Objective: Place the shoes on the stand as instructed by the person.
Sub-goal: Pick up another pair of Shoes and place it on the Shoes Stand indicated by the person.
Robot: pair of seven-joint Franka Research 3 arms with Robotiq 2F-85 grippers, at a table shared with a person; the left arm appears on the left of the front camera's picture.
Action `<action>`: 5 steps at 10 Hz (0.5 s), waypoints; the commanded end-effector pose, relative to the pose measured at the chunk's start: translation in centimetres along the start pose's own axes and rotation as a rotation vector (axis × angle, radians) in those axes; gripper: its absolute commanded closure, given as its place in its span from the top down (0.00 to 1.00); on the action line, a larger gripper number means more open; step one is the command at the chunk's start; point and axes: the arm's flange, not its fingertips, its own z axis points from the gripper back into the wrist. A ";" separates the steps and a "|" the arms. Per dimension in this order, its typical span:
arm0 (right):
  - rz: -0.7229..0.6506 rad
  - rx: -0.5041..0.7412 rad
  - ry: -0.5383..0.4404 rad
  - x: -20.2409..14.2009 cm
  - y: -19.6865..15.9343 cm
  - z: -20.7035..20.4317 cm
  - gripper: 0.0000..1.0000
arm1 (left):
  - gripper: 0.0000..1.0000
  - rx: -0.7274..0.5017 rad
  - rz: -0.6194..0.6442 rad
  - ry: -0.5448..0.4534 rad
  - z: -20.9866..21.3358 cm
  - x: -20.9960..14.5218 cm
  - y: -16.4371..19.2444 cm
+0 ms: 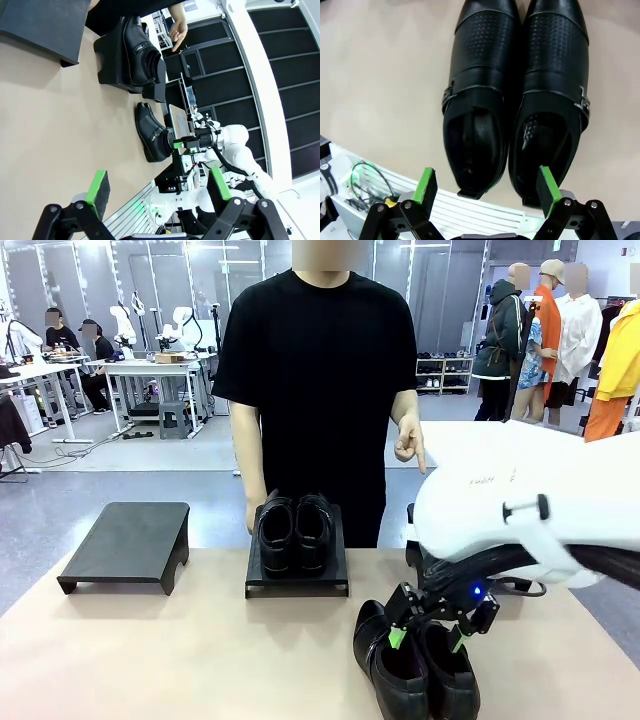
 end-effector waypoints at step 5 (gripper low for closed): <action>-0.003 -0.156 -0.044 -0.9 -1.1 -5.4 1.00 | 1.00 -0.017 -0.014 0.000 0.1 0.0 0.0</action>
